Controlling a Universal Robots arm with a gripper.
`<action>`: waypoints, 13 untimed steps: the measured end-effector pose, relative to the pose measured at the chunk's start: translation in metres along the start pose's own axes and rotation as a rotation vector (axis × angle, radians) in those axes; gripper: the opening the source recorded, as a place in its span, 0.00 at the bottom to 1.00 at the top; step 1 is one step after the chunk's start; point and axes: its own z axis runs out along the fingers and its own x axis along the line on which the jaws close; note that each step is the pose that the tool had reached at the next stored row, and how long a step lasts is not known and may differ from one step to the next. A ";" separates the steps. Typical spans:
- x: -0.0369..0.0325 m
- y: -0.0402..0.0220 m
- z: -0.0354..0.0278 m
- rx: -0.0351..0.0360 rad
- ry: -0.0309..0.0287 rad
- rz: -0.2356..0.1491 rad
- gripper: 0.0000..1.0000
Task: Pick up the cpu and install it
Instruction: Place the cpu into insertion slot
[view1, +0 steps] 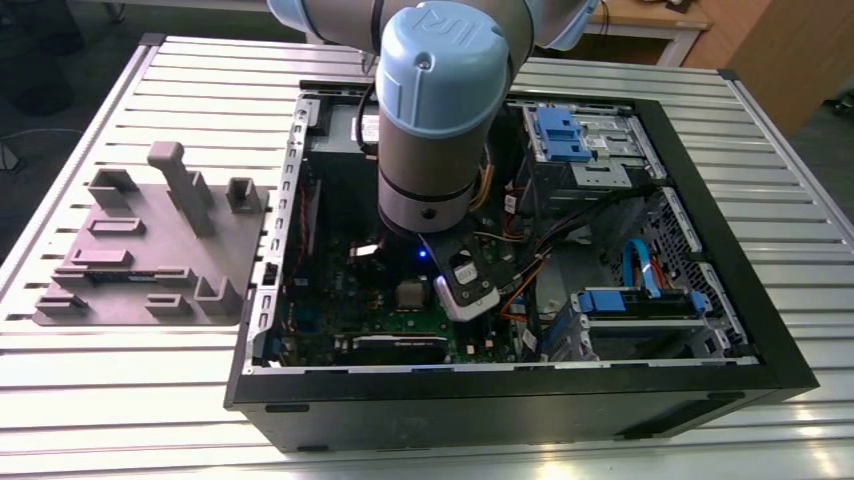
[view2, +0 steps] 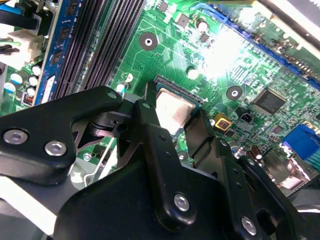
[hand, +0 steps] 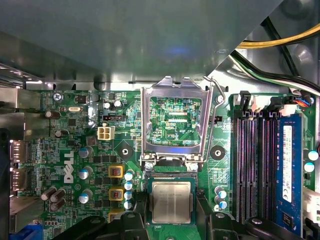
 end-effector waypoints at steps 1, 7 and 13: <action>0.0000 0.0000 0.0000 0.0000 0.0000 0.000 0.47; 0.0000 0.0000 0.0001 -0.0001 -0.0001 0.000 0.47; 0.0000 0.0000 0.0002 0.0000 -0.0001 0.000 0.60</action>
